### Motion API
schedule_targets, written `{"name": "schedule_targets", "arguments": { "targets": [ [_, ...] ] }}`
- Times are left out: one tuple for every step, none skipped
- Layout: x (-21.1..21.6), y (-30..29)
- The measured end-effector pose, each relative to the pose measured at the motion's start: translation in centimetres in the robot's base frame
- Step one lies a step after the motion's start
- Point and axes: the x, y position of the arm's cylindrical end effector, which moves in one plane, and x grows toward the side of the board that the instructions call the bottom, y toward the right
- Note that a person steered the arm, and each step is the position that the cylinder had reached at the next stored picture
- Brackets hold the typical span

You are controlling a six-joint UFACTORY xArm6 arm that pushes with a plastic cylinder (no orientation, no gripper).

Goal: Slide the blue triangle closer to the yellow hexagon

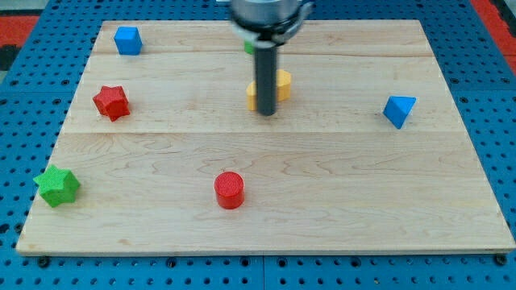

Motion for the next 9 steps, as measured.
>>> {"name": "schedule_targets", "arguments": {
  "targets": [
    [3.1, 5.9],
    [-0.7, 14.8],
    [-2.3, 19.5],
    [4.1, 23.7],
    [8.0, 12.3],
    [7.9, 11.0],
    [7.6, 22.8],
    [2.2, 24.3],
    [4.4, 13.5]
  ]
}}
